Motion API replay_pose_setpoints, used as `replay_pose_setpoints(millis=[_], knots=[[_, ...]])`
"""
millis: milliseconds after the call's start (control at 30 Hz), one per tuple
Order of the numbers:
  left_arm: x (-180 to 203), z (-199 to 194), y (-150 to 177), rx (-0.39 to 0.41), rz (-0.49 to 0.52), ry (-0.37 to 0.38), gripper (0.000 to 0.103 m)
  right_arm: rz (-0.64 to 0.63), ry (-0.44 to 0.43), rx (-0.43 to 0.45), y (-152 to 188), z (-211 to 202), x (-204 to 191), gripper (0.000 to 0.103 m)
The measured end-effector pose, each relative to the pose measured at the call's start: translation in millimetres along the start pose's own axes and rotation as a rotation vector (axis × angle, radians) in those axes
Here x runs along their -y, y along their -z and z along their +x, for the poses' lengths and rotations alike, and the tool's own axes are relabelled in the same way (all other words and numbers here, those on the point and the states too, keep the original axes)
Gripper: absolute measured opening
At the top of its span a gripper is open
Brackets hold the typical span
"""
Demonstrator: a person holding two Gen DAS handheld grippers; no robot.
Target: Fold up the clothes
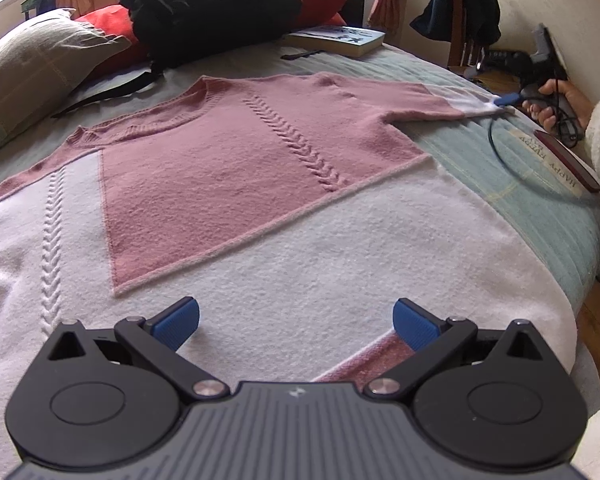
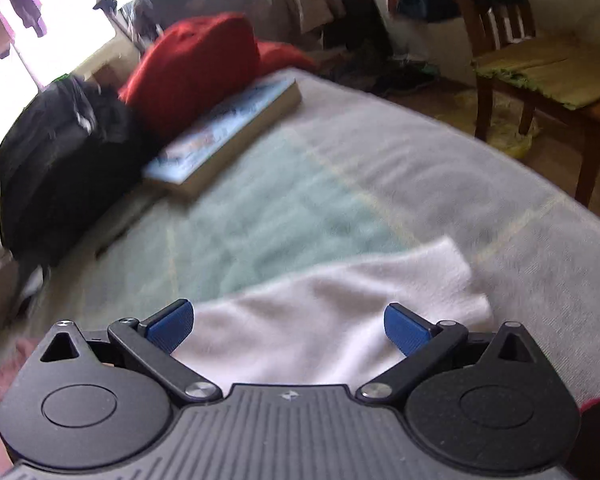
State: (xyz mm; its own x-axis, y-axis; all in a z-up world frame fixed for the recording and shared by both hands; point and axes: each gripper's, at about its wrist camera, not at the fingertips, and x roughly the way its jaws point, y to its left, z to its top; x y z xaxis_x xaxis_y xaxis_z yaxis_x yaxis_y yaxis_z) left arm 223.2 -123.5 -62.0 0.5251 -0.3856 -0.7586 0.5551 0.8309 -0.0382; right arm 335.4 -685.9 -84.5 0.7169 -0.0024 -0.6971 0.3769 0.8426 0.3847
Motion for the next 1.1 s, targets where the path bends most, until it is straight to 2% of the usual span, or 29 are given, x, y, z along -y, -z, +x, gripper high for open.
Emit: replay_pose_setpoints(millis=[33,167,267,400,467,567,633,700,767,833,900,1100], knots=[[1,0,0,-0.001,0.002,0.001,0.102,0.000,0.015,-0.028,3,5,4,0.103],[0,0,1,-0.005,0.003,-0.002,0.102,-0.013,0.022,-0.032,3,-9,3,0.103],[0,2,0,-0.010,-0.007,-0.010,0.102,-0.036,0.004,0.022,-4,-18,-3,0.103],[5,3,-1,-0.009,0.004,-0.001,0.102,-0.014,0.006,0.046,-10,1,9,0.103],[7,2,-1,-0.008,0.014,0.005,0.102,-0.016,0.059,0.020,-8,14,18,0.103],[6,3,-1,-0.010,0.017,0.006,0.102,0.012,0.093,0.086,-5,0,19,0.103],[4,5,-2,-0.012,0.009,0.002,0.102,-0.004,0.105,0.100,-5,-9,12,0.103],[3,8,-2,-0.014,-0.001,-0.001,0.102,-0.048,0.095,0.077,-7,-10,4,0.103],[7,8,-2,-0.015,0.009,0.003,0.102,-0.120,0.145,0.054,-8,-2,-5,0.103],[10,8,-2,-0.017,0.019,0.007,0.102,-0.184,0.238,0.013,-7,16,-10,0.103],[11,9,-1,-0.017,0.027,0.007,0.102,-0.226,0.279,0.009,-4,32,-11,0.103],[9,10,-4,-0.021,0.019,0.001,0.102,-0.205,0.305,0.023,-18,46,-12,0.103]])
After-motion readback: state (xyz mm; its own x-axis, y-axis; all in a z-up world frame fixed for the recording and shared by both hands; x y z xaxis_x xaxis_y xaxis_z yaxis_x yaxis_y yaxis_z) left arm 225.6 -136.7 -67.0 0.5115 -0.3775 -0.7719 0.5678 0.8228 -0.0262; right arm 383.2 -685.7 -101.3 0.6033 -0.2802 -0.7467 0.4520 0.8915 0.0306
